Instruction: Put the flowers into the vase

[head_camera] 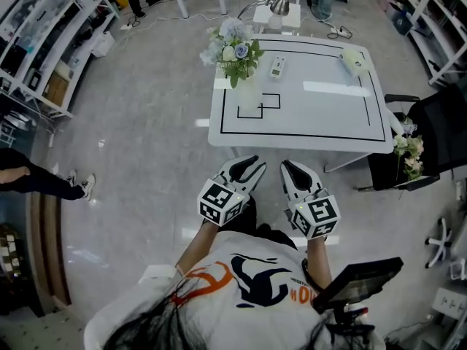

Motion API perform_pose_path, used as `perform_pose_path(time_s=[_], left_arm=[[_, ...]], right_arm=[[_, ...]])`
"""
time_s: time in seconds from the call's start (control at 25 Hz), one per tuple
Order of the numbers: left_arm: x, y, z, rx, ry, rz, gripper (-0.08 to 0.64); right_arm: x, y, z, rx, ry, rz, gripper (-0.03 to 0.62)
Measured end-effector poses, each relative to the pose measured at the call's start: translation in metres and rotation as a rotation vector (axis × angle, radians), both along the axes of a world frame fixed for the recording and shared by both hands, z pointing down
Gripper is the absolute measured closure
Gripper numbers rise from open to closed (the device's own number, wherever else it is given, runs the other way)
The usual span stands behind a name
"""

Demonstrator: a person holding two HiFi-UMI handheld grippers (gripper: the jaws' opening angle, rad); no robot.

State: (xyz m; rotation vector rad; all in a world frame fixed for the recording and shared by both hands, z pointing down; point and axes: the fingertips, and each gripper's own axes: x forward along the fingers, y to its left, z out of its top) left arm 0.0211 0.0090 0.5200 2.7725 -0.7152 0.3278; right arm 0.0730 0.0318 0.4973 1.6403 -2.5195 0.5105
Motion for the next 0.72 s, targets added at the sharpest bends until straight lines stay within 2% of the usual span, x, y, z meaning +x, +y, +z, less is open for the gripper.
perform_pose_path(time_s=[0.44,0.72], left_arm=[[-0.007,0.060,0.002,0.004,-0.019,-0.045,0.460],[-0.017,0.068,-0.001,0.017,-0.017,-0.078,0.536]], right_arm=[[-0.004,0.055,0.002,-0.004,-0.002,-0.045,0.565],[-0.011,0.062,0.001,0.003,-0.006,-0.071,0.566]])
